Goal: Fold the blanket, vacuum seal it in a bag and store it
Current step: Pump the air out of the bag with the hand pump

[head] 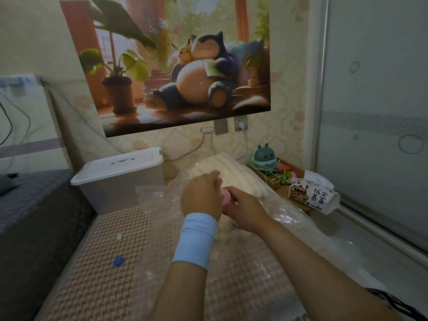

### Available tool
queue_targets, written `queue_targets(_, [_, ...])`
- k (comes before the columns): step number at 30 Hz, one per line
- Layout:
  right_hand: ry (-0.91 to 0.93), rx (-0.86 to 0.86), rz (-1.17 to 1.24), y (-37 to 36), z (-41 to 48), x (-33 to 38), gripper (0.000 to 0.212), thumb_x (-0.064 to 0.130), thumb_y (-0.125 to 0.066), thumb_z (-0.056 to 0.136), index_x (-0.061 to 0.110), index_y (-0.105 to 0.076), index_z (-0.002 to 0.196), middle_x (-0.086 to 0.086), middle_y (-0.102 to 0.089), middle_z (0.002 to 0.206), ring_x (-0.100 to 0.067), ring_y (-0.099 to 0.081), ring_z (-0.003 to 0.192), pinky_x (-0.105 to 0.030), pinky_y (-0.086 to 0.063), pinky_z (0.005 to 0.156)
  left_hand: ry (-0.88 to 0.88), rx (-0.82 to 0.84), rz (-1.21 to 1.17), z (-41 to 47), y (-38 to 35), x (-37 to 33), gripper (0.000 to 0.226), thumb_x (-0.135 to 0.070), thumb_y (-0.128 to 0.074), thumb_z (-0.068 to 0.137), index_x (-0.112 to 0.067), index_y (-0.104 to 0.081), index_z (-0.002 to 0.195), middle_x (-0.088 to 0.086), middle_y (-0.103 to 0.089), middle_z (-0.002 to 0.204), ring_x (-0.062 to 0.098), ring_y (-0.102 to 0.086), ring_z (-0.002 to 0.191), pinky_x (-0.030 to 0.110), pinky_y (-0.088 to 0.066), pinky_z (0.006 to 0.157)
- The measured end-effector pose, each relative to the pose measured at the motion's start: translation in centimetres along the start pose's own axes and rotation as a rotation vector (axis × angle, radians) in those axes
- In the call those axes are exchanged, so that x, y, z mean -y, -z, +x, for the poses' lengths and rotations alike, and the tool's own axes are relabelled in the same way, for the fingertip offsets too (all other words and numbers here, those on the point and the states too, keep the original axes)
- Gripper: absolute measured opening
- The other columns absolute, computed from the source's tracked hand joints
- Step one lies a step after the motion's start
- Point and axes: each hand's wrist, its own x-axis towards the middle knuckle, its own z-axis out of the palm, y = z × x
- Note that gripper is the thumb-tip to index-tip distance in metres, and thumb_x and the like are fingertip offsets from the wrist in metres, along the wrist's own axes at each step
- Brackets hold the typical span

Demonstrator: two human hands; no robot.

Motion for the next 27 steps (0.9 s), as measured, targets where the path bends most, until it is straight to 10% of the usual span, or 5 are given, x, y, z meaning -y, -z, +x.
queue_targets(5, [-0.006, -0.011, 0.009, 0.4, 0.5, -0.6, 0.038, 0.039, -0.081, 0.076, 0.04, -0.061, 0.108, 0.021, -0.067, 0.096, 0.007, -0.059, 0.088, -0.014, -0.042, 0.071, -0.222, -0.759, -0.058, 1.3, 3.7, 0.1, 0.024, -0.028, -0.051, 0.098, -0.019, -0.071, 0.107, -0.001, -0.071, 0.088, 0.022, -0.056, 0.078, 0.028, -0.039, 0.066])
queue_targets(13, [0.035, 0.021, -0.037, -0.4, 0.0, 0.0, 0.049, 0.068, -0.051, 0.075, 0.033, -0.063, 0.108, 0.012, -0.071, 0.098, -0.006, -0.065, 0.088, -0.03, -0.052, 0.075, -0.012, 0.22, -0.138, -0.4, -2.7, 2.0, 0.028, -0.037, -0.043, 0.098, -0.027, -0.063, 0.115, 0.006, -0.065, 0.105, 0.028, -0.061, 0.097, 0.036, -0.049, 0.082])
queue_targets(21, [0.013, -0.002, 0.059, 0.3, 0.5, -1.2, 0.039, 0.034, -0.083, 0.076, 0.034, -0.063, 0.109, 0.015, -0.068, 0.1, 0.003, -0.062, 0.092, -0.016, -0.046, 0.076, -0.28, -0.678, -0.181, 1.3, 4.1, 0.5, 0.02, -0.021, -0.056, 0.095, -0.014, -0.071, 0.108, 0.002, -0.071, 0.094, 0.02, -0.06, 0.084, 0.017, -0.035, 0.077])
queue_targets(27, [0.011, 0.016, 0.072, -0.4, 0.4, -0.7, 0.032, 0.043, -0.075, 0.077, 0.033, -0.065, 0.106, 0.014, -0.071, 0.094, 0.0, -0.064, 0.086, -0.022, -0.048, 0.071, -0.008, 0.073, -0.214, -0.2, -2.0, 1.7, 0.029, -0.034, -0.046, 0.098, -0.026, -0.065, 0.119, 0.006, -0.068, 0.105, 0.027, -0.063, 0.093, 0.036, -0.051, 0.081])
